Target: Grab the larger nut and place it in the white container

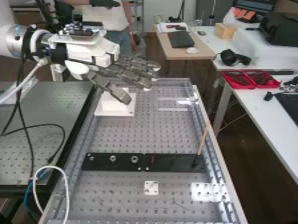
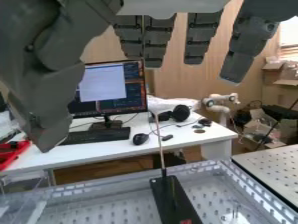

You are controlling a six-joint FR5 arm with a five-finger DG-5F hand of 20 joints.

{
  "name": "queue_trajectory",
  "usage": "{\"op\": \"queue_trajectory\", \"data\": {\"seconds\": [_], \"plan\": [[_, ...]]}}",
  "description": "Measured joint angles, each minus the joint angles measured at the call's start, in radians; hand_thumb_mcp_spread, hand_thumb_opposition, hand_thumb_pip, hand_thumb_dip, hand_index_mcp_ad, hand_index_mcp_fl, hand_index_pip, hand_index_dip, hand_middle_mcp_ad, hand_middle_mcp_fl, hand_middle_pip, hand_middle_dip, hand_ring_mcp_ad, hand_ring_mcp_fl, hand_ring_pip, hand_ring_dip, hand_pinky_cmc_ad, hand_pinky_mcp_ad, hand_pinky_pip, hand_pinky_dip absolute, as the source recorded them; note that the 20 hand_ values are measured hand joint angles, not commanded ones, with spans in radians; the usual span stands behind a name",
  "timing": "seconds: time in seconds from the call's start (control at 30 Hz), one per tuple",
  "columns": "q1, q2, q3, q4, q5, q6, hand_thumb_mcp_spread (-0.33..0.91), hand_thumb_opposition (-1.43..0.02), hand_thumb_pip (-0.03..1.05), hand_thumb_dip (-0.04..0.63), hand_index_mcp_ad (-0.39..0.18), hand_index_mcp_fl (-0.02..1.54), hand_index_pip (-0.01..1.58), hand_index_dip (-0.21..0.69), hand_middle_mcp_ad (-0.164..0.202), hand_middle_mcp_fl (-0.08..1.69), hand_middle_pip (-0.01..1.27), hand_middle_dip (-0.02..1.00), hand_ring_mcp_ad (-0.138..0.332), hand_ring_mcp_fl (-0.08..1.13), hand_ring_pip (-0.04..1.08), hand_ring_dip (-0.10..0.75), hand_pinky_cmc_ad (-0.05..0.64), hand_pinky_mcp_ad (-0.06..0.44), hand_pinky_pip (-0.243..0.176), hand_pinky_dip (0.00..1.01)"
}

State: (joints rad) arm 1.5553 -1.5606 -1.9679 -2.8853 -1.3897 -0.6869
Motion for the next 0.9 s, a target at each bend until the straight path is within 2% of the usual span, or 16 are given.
{"op": "queue_trajectory", "data": {"seconds": [0.1, 0.23, 0.27, 0.37, 0.47, 0.7, 0.77, 0.9], "plan": [[-0.026, -0.007, -0.039, 0.025, -0.016, 0.003, 0.18, -0.79, 0.64, 0.124, -0.033, 0.04, 0.23, -0.173, -0.016, 0.02, 0.14, 0.19, 0.138, 0.01, 0.09, 0.119, 0.363, 0.328, -0.079, 0.49], [-0.060, -0.011, -0.083, 0.055, -0.032, 0.002, 0.18, -0.79, 0.65, 0.141, -0.023, 0.04, 0.31, -0.173, -0.009, 0.02, 0.14, 0.19, 0.140, 0.01, 0.09, 0.119, 0.363, 0.330, -0.079, 0.49], [-0.074, -0.011, -0.096, 0.064, -0.041, -0.003, 0.19, -0.79, 0.65, 0.159, -0.023, 0.04, 0.35, -0.173, -0.009, 0.02, 0.14, 0.19, 0.143, 0.01, 0.09, 0.119, 0.363, 0.330, -0.079, 0.49], [-0.113, -0.012, -0.122, 0.085, -0.073, -0.018, 0.21, -0.81, 0.72, 0.157, -0.038, 0.04, 0.47, -0.169, -0.009, 0.02, 0.14, 0.19, 0.140, 0.01, 0.09, 0.119, 0.363, 0.330, -0.077, 0.49], [-0.158, -0.016, -0.140, 0.105, -0.123, -0.036, 0.22, -0.81, 0.72, 0.175, -0.056, 0.04, 0.58, -0.164, -0.009, 0.00, 0.14, 0.19, 0.143, 0.01, 0.09, 0.119, 0.363, 0.330, -0.080, 0.49], [-0.269, -0.077, -0.137, 0.125, -0.296, -0.066, 0.27, -0.82, 0.72, 0.175, -0.108, 0.02, 0.89, -0.133, -0.009, 0.00, 0.14, 0.19, 0.140, 0.01, 0.09, 0.119, 0.363, 0.330, -0.091, 0.49], [-0.294, -0.092, -0.131, 0.130, -0.335, -0.066, 0.27, -0.82, 0.72, 0.176, -0.106, 0.02, 0.97, -0.119, -0.012, 0.00, 0.13, 0.19, 0.138, 0.01, 0.09, 0.119, 0.363, 0.330, -0.091, 0.49], [-0.339, -0.113, -0.124, 0.161, -0.411, -0.062, 0.28, -0.84, 0.72, 0.178, -0.106, 0.02, 1.01, -0.117, -0.012, 0.00, 0.13, 0.19, 0.140, 0.01, 0.09, 0.119, 0.363, 0.330, -0.091, 0.49]]}}
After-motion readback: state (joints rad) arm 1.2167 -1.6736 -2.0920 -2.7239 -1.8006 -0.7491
